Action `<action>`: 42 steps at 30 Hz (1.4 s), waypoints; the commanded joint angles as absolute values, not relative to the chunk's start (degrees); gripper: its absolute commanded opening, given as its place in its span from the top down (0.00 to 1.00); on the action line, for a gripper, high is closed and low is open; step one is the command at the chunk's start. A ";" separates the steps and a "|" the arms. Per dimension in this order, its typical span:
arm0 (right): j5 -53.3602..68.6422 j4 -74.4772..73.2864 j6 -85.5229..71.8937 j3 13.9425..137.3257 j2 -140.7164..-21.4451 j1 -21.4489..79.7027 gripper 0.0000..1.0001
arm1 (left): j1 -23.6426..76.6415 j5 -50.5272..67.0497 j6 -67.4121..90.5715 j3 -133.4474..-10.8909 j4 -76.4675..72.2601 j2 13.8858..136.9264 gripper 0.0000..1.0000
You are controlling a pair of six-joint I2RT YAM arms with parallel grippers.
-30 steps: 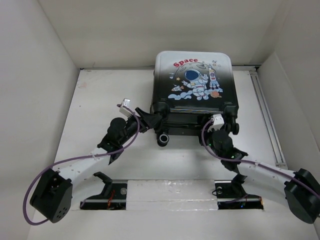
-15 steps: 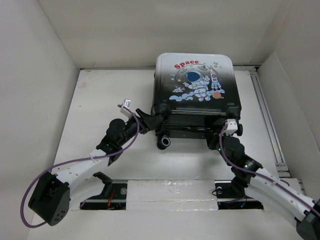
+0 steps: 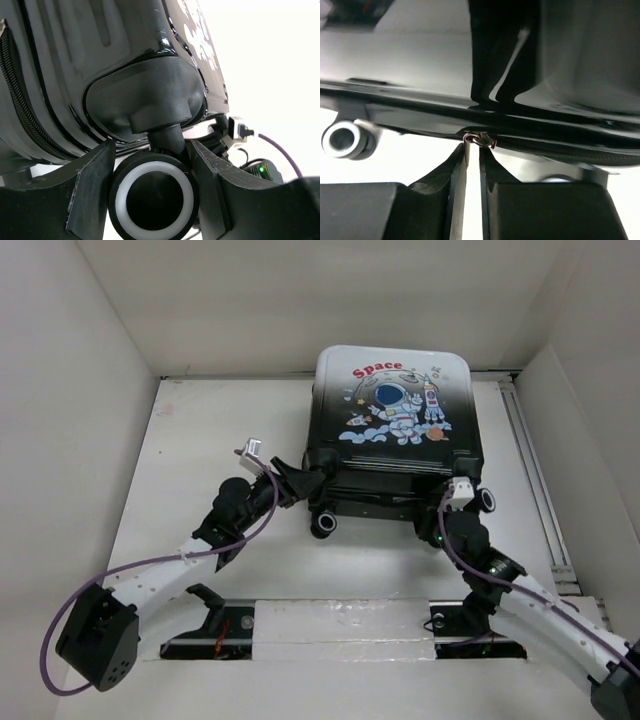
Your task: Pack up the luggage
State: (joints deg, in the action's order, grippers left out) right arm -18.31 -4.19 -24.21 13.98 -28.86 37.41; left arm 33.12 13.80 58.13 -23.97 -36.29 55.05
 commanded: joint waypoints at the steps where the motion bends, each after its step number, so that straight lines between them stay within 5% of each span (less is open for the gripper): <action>1: -9.41 21.15 -25.66 16.16 -37.58 41.46 1.00 | 37.68 10.46 59.68 -28.38 -52.99 57.54 1.00; 7: -7.31 35.58 -18.02 30.73 -65.19 59.22 1.00 | 40.78 14.48 63.44 -31.64 -59.93 64.94 1.00; 16: 3.60 59.83 -22.49 40.33 -93.12 61.96 1.00 | 49.13 12.14 62.58 -36.74 -61.78 67.32 1.00; 25: -0.69 77.07 -25.22 44.91 -99.32 64.86 1.00 | 49.83 12.57 66.45 -35.69 -66.09 68.39 1.00; 29: -6.58 88.84 -29.96 36.84 -101.42 65.39 1.00 | 49.83 11.52 65.75 -35.07 -65.57 67.07 1.00; 30: -6.59 88.34 -30.58 35.61 -99.42 64.87 0.81 | 49.83 10.82 65.22 -35.07 -63.48 66.36 1.00; 32: -8.86 78.18 -30.59 32.71 -94.77 64.86 0.60 | 48.18 8.97 61.47 -35.59 -59.18 63.74 1.00; 34: -11.59 60.59 -28.05 32.70 -86.16 65.39 0.46 | 46.68 4.78 58.90 -36.12 -49.25 61.36 0.88; 35: -15.78 55.25 -27.25 32.09 -83.52 66.61 0.43 | 45.71 3.53 57.84 -36.12 -46.78 59.96 0.66; 39: -20.12 36.41 -27.25 30.07 -73.84 67.85 0.34 | 42.81 -3.41 52.75 -33.32 -40.01 50.57 0.22; 42: -21.70 25.69 -28.38 29.00 -68.13 67.85 0.33 | 42.80 -11.06 48.52 -33.31 -31.57 46.33 0.20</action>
State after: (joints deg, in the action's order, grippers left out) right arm -18.68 40.47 -27.99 30.52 -70.89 67.70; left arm 43.03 -5.65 52.47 -30.57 -32.91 50.24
